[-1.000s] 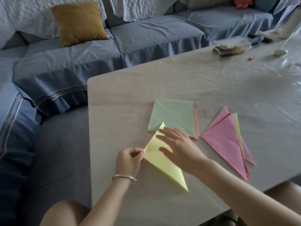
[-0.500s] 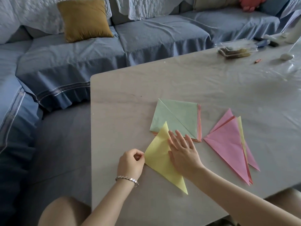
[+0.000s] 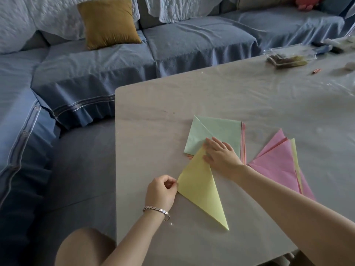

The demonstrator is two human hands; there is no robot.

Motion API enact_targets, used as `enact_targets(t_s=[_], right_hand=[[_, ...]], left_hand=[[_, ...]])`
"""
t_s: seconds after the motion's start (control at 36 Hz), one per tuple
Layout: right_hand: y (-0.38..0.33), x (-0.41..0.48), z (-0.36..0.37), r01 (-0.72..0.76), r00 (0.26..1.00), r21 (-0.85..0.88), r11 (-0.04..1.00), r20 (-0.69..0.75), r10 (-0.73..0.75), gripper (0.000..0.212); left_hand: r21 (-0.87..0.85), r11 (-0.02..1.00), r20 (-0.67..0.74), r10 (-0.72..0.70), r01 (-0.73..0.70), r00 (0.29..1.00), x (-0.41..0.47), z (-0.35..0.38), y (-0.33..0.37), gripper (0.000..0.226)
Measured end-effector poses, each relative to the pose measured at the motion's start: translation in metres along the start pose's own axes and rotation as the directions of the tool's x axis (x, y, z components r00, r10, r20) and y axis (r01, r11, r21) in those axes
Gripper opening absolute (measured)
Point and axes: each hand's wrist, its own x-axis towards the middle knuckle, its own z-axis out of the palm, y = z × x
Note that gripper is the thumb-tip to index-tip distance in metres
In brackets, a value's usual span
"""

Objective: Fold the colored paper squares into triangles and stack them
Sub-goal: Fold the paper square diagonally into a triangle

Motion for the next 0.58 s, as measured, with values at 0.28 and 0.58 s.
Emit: enact_targets(t_s=[0.28,0.58], right_hand=[[0.017,-0.023,-0.001,0.103,0.994,0.171,0.980,0.029,-0.109,0.075],[0.016,-0.077,0.007,0.181,0.970,0.165,0.970,0.132,-0.204,0.127]], left_hand=[[0.017,0.999,-0.024,0.037,-0.037,0.999,-0.002,0.003,-0.001,0.015],[0.000,1.000,-0.016,0.030,-0.030,0.999,-0.001,0.002,-0.003,0.015]])
